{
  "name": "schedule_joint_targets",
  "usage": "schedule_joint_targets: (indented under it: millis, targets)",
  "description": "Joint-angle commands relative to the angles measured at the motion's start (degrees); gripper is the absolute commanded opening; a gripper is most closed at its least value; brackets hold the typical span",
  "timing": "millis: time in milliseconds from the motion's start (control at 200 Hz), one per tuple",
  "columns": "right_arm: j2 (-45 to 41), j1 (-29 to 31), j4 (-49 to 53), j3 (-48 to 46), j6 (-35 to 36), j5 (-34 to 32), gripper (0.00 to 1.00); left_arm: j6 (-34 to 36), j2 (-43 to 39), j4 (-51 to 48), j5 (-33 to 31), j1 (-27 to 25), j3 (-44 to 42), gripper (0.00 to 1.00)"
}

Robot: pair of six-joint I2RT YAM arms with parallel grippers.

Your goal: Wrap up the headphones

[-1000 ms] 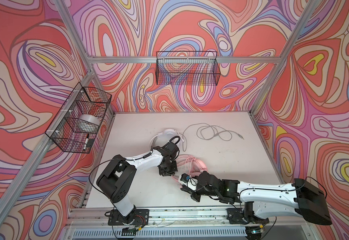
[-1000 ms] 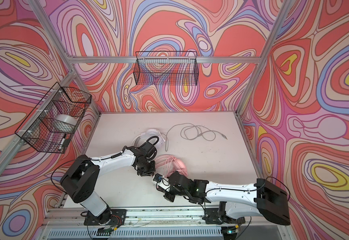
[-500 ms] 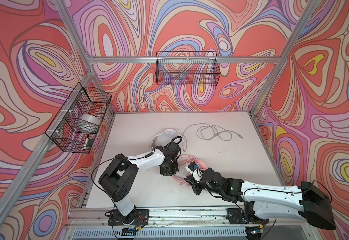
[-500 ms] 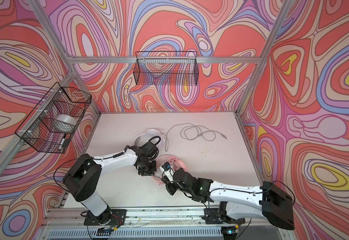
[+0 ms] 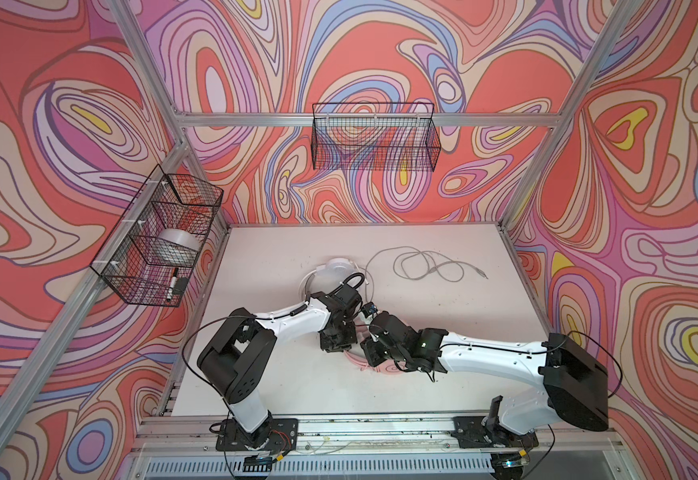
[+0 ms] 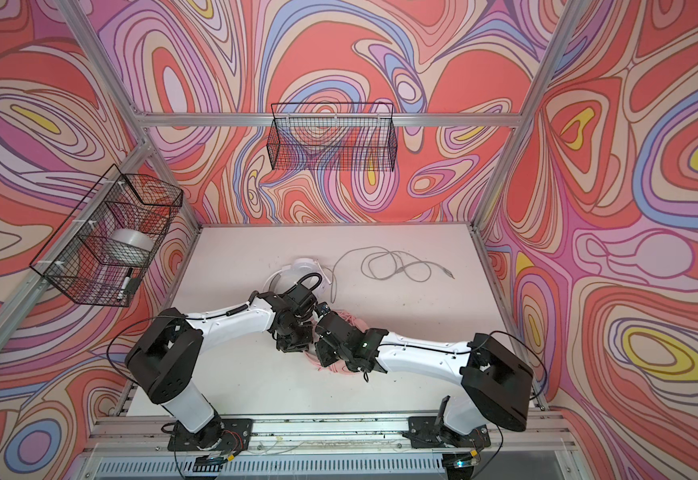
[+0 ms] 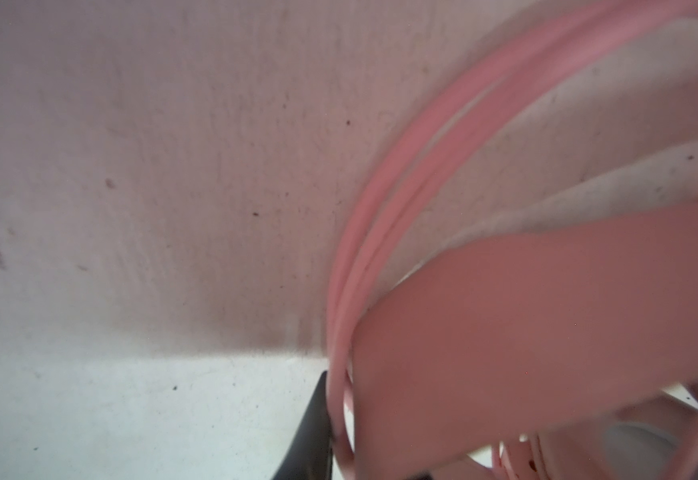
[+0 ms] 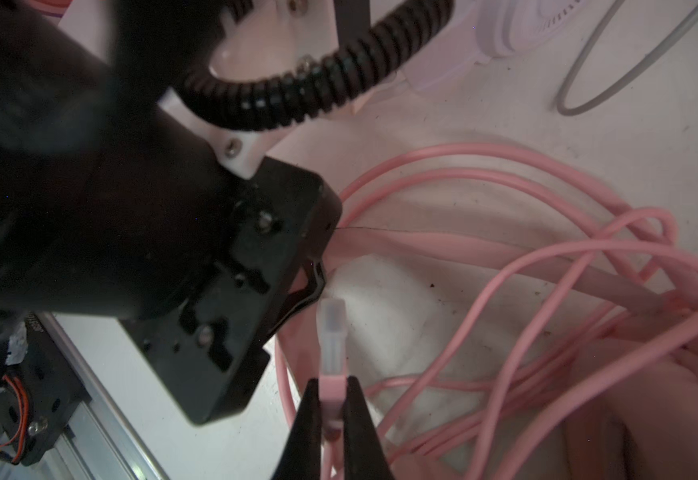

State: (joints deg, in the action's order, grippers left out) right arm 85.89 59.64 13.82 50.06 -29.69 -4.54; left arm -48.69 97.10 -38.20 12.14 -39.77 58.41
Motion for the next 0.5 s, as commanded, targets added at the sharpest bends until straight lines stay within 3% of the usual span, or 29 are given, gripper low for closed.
schedule_joint_targets:
  millis: [0,125,496]
  targets:
    - [1.4,-0.5,4.3,1.0,-5.2,-0.2,0.00,-0.9,-1.4,-3.5,-1.0,-0.5,0.0,0.18]
    - [2.5,-0.7,5.2,1.0,-8.4,-0.1,0.00,-1.2,-1.5,-3.6,-1.2,-0.5,-0.3,0.18]
    - [0.7,-0.7,3.9,-0.1,-10.7,0.2,0.28,-2.3,-0.8,-3.4,-1.0,-0.5,0.0,0.19]
